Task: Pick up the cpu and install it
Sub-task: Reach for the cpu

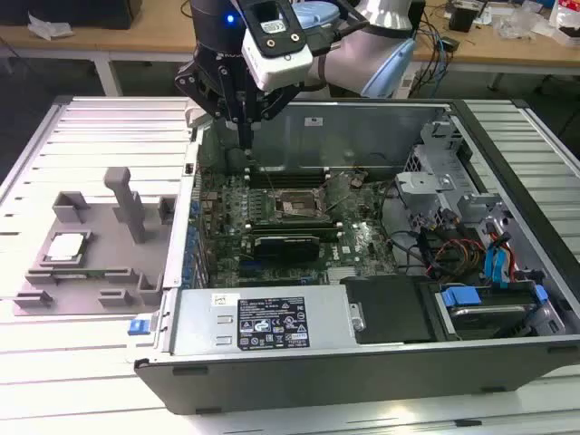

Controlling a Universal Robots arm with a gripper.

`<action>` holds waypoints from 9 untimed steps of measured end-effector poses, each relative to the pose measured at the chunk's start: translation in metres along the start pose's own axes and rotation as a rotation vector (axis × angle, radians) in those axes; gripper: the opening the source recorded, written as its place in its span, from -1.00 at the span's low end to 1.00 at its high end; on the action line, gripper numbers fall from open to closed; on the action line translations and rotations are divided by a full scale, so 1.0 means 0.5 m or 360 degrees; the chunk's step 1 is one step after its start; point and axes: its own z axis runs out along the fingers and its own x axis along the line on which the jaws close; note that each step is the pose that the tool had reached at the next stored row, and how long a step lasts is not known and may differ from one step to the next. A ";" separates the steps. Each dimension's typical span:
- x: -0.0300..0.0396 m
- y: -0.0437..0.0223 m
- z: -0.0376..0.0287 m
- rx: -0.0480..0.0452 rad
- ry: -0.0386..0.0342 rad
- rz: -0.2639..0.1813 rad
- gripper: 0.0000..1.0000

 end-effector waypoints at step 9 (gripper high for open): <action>0.000 0.000 0.000 0.0001 0.0000 0.0000 -0.79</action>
